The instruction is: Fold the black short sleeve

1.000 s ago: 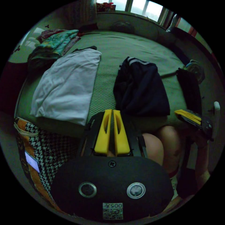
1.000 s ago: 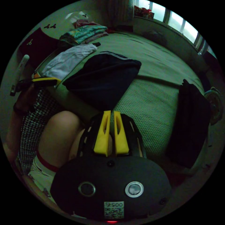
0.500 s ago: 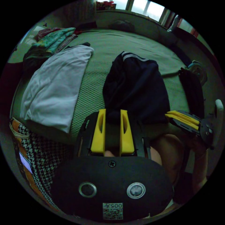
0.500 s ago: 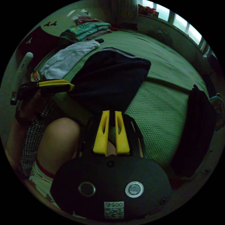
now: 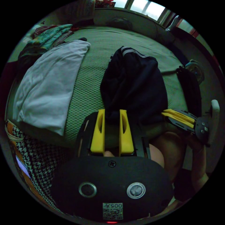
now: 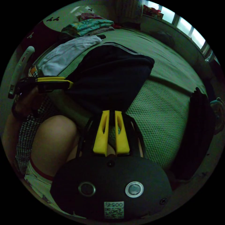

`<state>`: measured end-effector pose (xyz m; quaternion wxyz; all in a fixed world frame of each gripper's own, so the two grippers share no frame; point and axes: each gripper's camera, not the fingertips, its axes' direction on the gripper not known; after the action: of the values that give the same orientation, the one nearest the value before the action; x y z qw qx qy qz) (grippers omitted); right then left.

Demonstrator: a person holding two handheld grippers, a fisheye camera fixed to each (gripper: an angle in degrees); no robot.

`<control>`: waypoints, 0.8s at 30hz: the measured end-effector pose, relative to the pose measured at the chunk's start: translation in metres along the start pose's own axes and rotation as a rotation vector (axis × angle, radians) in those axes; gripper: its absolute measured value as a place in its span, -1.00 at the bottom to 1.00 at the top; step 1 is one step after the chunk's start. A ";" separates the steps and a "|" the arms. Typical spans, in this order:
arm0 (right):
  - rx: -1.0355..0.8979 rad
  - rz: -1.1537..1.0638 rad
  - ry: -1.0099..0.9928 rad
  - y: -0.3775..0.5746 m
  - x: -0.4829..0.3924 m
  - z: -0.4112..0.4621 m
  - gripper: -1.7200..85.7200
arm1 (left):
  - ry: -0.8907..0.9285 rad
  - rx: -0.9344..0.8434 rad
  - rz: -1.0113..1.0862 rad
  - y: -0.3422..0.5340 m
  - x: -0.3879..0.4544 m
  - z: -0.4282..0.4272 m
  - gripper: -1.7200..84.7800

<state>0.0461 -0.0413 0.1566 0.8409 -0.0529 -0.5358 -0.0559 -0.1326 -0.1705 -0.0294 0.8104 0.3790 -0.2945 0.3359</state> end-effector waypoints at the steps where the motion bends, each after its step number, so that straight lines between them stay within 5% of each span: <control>1: 0.001 0.002 -0.002 0.001 0.001 -0.001 -0.87 | -0.014 -0.002 0.002 0.000 0.004 0.000 -0.73; 10: 0.029 0.063 -0.018 0.007 0.021 -0.028 -0.86 | 0.056 -0.031 -0.035 -0.002 0.023 0.001 -0.75; 15: 0.203 0.132 0.019 -0.006 0.061 -0.069 -0.70 | -0.003 0.005 -0.002 0.002 0.048 -0.004 -0.80; 24: 0.124 0.246 -0.017 -0.080 0.134 -0.051 -0.65 | -0.075 0.030 0.056 0.005 0.089 -0.016 -0.82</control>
<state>0.1361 -0.1330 0.2585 0.8383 -0.0667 -0.5349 0.0813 -0.0801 -0.1265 0.0291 0.7833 0.3949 -0.3301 0.3485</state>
